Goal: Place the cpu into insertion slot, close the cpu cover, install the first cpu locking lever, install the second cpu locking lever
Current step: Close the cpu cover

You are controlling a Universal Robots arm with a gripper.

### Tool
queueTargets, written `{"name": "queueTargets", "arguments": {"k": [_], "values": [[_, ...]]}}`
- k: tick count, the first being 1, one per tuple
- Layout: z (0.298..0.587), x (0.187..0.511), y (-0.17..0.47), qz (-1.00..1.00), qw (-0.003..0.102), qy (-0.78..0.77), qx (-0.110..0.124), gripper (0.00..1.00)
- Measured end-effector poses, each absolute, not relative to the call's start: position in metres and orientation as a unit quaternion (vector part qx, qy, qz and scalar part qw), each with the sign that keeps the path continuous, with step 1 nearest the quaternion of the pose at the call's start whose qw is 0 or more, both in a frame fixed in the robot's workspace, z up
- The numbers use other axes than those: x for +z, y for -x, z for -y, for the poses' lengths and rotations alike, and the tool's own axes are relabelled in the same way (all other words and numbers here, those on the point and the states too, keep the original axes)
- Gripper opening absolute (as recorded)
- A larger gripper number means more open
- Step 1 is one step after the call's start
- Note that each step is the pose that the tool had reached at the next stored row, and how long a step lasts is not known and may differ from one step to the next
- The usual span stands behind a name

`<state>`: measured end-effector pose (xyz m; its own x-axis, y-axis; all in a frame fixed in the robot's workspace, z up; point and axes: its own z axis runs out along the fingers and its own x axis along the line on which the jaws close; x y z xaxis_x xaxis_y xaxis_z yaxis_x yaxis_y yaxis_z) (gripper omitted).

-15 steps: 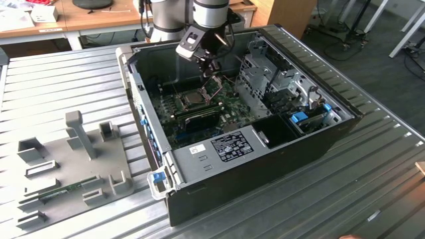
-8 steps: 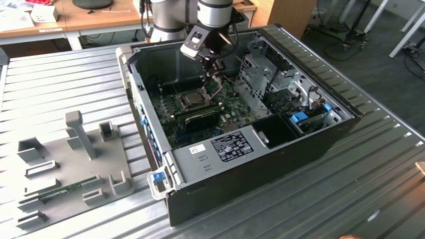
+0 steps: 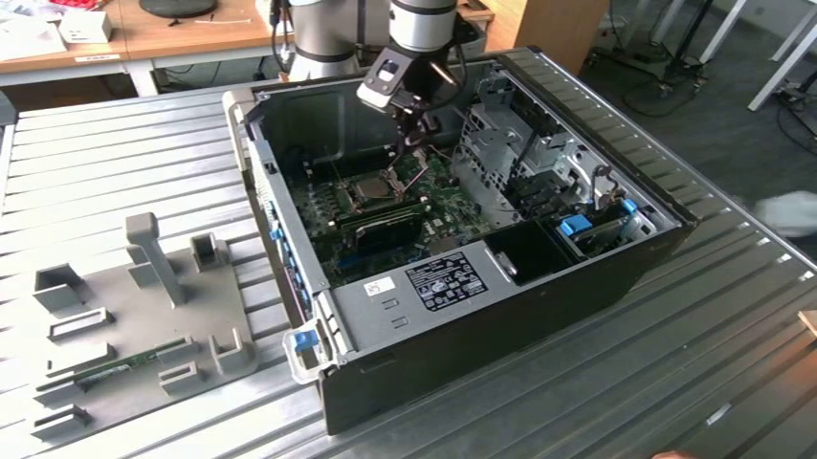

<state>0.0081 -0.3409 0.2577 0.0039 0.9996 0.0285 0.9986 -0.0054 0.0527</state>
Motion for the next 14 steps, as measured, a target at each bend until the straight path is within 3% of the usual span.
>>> {"name": "queueTargets", "arguments": {"k": [14], "values": [[0.341, 0.258, -0.024, -0.705, 0.009, -0.708, 0.029, 0.1]]}}
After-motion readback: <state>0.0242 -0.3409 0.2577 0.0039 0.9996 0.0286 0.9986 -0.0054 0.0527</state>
